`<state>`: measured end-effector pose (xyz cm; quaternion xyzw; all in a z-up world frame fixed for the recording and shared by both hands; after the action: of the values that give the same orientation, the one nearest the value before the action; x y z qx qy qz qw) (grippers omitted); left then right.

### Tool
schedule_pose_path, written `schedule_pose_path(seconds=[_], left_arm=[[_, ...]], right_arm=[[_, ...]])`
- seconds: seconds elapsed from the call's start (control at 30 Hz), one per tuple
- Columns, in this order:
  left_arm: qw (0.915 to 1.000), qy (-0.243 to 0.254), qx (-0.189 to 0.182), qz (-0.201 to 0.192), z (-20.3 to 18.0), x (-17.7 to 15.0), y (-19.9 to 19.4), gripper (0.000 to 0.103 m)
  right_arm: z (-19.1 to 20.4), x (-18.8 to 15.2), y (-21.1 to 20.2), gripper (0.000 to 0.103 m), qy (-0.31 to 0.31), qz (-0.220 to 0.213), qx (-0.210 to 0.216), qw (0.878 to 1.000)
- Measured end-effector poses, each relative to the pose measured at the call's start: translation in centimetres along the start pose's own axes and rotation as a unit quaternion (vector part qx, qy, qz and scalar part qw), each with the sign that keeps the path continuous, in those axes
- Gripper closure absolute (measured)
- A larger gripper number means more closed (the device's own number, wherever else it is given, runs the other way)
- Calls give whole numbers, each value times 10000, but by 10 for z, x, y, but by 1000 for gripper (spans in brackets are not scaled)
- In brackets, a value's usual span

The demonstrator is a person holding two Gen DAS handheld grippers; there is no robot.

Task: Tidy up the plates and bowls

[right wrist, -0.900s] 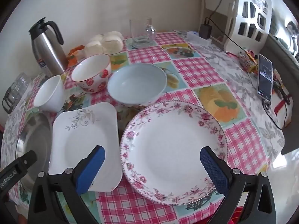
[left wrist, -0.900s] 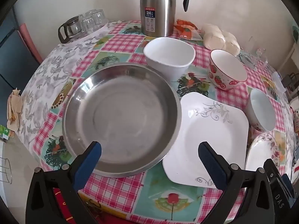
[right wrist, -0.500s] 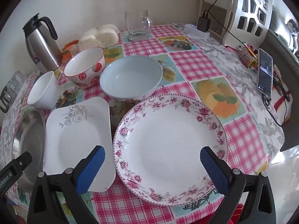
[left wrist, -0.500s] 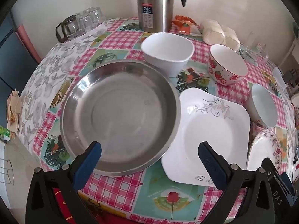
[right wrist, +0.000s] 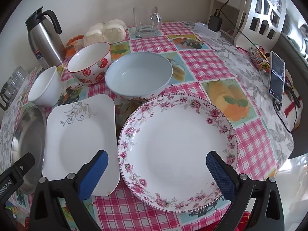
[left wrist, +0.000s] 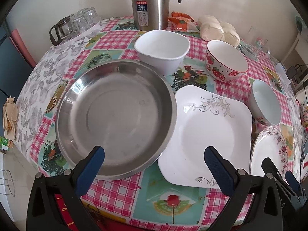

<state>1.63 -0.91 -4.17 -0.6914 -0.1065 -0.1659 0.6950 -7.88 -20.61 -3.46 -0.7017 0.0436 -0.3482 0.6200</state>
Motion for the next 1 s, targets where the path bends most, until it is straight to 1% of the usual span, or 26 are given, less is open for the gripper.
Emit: schedule_pose_path(seconds=[1.0], left_arm=[[9999, 15, -60, 133, -1, -4, 5, 0]], right_arm=[[1, -3, 4, 0, -19, 98, 5, 9999]])
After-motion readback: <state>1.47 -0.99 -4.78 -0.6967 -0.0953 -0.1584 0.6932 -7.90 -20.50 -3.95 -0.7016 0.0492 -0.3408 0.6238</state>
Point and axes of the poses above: each gripper's, at about its wrist camera, not at the fingertips, and y roughly the way its jaws point, z to its left, x to its top, the point moved 4 cm from there along y, roughly the way its jaws point, and after that the axes turned 1 degree about x, right-handed, at the moved point
